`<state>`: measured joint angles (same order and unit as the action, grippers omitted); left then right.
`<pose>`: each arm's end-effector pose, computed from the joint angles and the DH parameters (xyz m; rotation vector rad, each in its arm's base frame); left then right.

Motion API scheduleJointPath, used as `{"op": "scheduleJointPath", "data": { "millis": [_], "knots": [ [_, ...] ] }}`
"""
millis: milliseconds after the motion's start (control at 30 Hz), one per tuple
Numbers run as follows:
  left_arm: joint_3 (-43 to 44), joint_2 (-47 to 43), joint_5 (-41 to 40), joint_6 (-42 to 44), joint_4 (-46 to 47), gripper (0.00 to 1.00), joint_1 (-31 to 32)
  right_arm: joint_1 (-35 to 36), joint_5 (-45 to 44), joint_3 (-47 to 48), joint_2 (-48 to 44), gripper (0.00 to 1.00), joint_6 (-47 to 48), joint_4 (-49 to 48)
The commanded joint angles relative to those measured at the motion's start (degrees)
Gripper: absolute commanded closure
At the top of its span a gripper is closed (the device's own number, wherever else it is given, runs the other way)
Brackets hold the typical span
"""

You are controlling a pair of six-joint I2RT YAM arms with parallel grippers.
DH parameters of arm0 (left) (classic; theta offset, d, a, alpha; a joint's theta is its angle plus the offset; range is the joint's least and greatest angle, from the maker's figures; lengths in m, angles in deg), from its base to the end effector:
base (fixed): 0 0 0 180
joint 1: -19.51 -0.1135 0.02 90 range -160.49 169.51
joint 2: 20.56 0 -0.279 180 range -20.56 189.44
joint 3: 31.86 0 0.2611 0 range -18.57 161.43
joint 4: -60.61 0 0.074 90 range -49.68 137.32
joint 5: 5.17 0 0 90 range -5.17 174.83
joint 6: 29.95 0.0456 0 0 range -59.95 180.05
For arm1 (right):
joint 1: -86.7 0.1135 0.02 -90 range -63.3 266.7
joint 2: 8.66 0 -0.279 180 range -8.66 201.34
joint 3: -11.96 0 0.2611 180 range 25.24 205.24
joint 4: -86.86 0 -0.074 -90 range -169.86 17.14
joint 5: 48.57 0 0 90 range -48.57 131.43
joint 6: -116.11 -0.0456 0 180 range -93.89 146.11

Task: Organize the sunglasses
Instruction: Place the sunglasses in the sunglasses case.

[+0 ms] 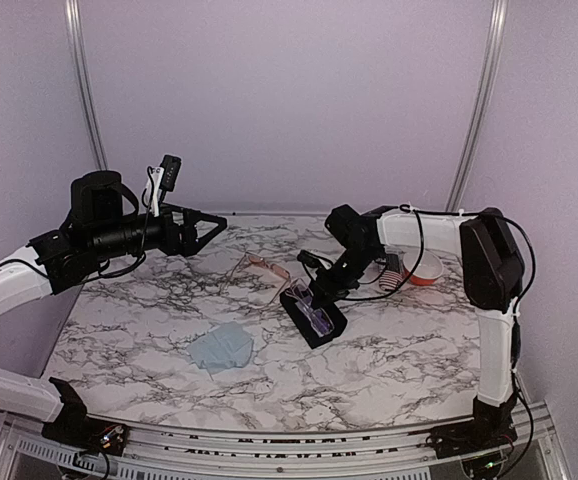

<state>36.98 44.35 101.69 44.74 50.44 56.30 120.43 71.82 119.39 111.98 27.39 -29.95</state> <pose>0.2156 -0.1778 0.3713 0.5536 1.6729 -0.9204 0.3556 0.2652 0.1837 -0.9756 2.7767 0.8651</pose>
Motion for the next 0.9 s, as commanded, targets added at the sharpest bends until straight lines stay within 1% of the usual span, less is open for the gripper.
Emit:
{"op": "scheduleJointPath", "data": {
  "millis": [0, 267, 467, 633, 867],
  "knots": [
    [1.7, -0.5, 0.1, 0.7, -1.0, 0.01, -0.2, -0.2, 0.3, -1.1, 1.1, 1.00, -1.5, -2.0],
    [1.7, -0.5, 0.3, 0.8, -1.0, 0.01, -0.2, -0.3, 0.0, -3.5, 2.1, 1.00, -3.9, -2.2],
    [1.7, -0.8, 0.4, 0.7, -1.0, 0.01, -0.2, -0.2, -2.0, -3.1, 3.0, 1.00, -6.2, -1.5],
    [1.7, -1.1, 0.4, 0.8, -1.0, 0.01, -0.2, -0.4, 0.2, -4.4, 0.8, 1.00, -7.8, -4.9],
    [1.6, -1.2, 0.5, 0.8, -1.0, 0.01, -0.2, -0.7, -0.5, -5.7, -1.2, 1.00, -9.3, -6.9]
  ]
}}
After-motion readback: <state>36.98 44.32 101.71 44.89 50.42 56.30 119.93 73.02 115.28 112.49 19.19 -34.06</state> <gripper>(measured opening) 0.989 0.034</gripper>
